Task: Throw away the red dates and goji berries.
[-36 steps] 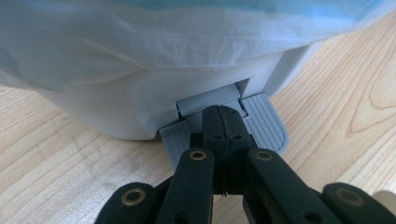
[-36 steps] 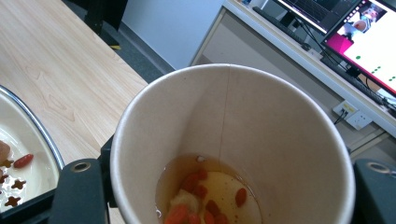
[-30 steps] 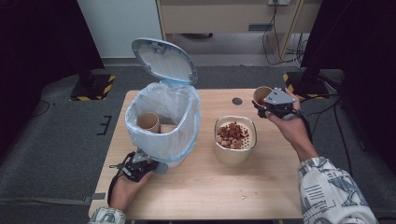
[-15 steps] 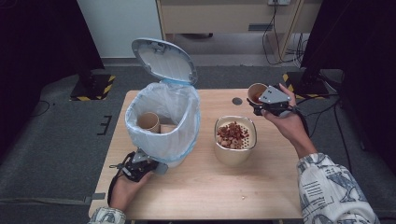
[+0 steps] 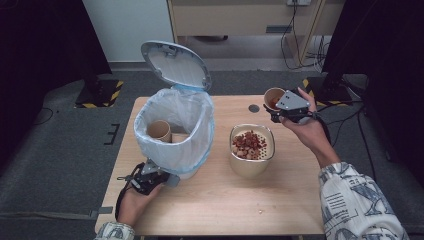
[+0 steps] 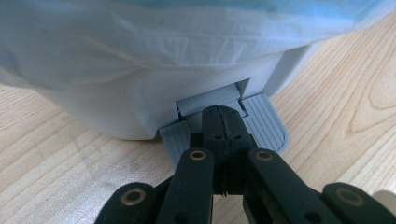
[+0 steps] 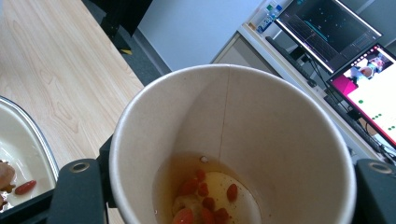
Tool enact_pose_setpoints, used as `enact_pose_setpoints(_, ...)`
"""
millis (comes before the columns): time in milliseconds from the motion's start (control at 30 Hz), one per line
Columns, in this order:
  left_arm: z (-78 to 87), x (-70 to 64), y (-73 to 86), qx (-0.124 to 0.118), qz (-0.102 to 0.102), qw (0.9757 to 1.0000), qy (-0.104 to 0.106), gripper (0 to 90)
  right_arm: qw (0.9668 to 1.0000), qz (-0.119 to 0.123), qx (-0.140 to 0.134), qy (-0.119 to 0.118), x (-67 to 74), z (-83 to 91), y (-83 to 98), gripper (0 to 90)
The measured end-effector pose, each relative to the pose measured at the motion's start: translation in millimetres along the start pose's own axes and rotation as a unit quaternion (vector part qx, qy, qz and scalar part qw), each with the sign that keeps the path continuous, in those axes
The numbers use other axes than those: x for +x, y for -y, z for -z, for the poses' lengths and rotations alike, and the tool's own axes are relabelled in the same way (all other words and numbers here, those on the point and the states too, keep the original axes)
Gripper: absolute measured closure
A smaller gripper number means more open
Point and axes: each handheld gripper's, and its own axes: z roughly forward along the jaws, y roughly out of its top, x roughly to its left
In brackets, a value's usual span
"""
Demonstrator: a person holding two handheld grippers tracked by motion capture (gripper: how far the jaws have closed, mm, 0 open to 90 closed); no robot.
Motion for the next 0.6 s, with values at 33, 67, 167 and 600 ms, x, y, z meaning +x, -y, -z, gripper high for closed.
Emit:
enact_pose_setpoints(33, 0.0, -0.1, 0.0, 0.000, 0.000, 1.0000, 0.000, 90.0, 1.0000, 0.002, -0.003, -0.003, 1.9, -1.0, -2.1, 29.0)
enact_pose_setpoints(67, 0.0, 0.0, 0.0, 0.000, 0.000, 1.0000, 0.000, 90.0, 1.0000, 0.003, -0.005, -0.006, 3.1, -1.5, -3.3, 29.0)
enact_pose_setpoints(167, 0.0, 0.0, 0.0, 0.000, 0.000, 1.0000, 0.000, 90.0, 0.9999, 0.009, -0.009, -0.012, 6.5, -2.4, -6.0, 28.9)
enact_pose_setpoints(600, 0.0, -0.1, -0.1, 0.000, 0.000, 1.0000, 0.000, 90.0, 0.9990, 0.037, -0.009, -0.022, 13.0, -4.3, -10.5, 28.8)
